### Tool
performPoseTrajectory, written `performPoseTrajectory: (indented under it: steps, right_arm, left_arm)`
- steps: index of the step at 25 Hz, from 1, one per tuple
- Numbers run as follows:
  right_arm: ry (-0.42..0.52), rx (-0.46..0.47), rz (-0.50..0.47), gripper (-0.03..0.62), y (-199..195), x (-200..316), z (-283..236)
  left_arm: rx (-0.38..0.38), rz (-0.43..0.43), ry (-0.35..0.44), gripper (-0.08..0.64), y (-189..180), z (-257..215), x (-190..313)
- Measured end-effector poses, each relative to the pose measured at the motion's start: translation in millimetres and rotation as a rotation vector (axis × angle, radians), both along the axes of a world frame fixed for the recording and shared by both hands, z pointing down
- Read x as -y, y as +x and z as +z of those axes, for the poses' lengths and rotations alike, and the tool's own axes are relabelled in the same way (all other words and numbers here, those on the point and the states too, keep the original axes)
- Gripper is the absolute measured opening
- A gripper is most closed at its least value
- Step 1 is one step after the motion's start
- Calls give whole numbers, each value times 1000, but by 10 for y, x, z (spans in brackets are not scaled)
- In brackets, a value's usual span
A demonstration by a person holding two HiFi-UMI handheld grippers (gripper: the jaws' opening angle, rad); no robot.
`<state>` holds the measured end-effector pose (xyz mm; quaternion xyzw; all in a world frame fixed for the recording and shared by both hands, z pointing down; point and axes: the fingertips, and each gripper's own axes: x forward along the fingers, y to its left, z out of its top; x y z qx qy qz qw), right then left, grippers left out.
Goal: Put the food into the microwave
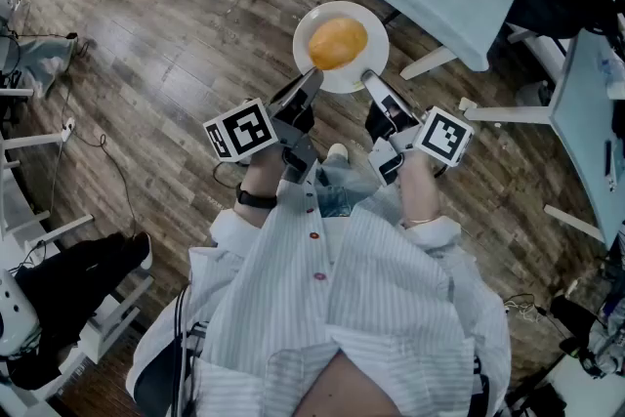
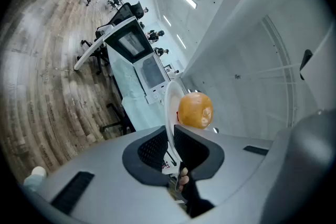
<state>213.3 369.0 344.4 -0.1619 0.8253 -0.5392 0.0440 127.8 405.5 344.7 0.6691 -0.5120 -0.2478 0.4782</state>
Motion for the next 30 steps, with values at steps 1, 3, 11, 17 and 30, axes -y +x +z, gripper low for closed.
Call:
performPoseTrajectory:
  steps: [1, 3, 11, 17, 30]
  right_arm:
    - [-3, 2, 0, 41, -2, 5, 0]
    - [-8, 7, 0, 41, -4, 15, 1]
    - [-16, 19, -16, 41, 66, 2, 53]
    - [-28, 16, -32, 41, 55, -6, 88]
    - [-47, 10, -48, 41, 132, 53, 179]
  left_arm:
    - [1, 0, -1, 41, -1, 0, 5]
    - [4, -1, -1, 41, -4, -1, 14]
    - [6, -14, 8, 41, 63, 36, -6]
    - [5, -41, 10, 41, 50, 52, -38]
    - [2, -65, 14, 41, 127, 115, 3]
